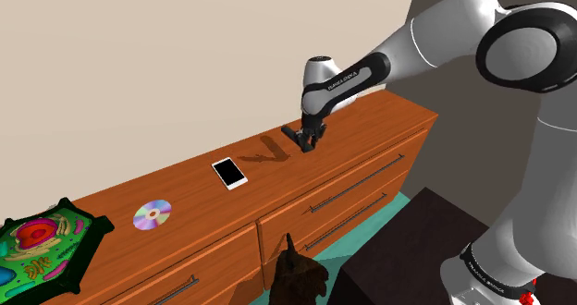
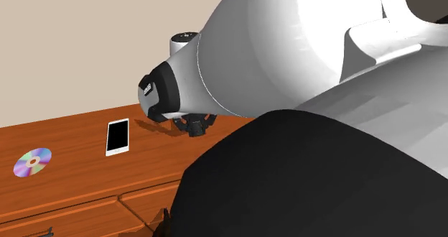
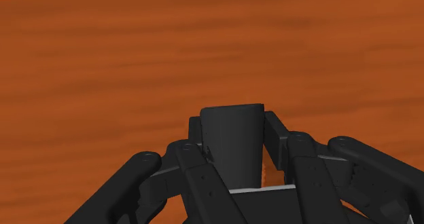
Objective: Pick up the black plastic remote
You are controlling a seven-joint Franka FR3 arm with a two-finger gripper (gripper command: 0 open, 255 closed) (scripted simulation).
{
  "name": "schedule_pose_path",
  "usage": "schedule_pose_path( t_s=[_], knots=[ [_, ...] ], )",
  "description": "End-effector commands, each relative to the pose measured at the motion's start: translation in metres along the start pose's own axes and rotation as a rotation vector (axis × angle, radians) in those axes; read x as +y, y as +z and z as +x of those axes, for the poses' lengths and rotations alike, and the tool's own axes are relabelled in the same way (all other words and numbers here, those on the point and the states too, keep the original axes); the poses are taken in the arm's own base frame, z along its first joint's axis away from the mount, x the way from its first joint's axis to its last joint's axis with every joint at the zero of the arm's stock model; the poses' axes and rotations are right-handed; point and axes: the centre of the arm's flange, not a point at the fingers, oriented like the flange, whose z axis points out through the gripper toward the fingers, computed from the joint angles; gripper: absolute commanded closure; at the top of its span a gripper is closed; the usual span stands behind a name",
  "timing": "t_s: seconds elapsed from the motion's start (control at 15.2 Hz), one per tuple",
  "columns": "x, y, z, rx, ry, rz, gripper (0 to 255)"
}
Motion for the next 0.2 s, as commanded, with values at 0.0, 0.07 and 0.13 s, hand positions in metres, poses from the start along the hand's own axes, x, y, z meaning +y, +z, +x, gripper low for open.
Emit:
schedule_pose_path(
  t_s=[0.0, 0.07, 0.13],
  knots=[
    [0.0004, -0.0106, -0.0011, 0.0, 0.0, 0.0, 255],
    [0.0004, -0.0114, -0.0011, 0.0, 0.0, 0.0, 255],
    [0.0004, -0.0114, -0.0011, 0.0, 0.0, 0.0, 255]
  ],
)
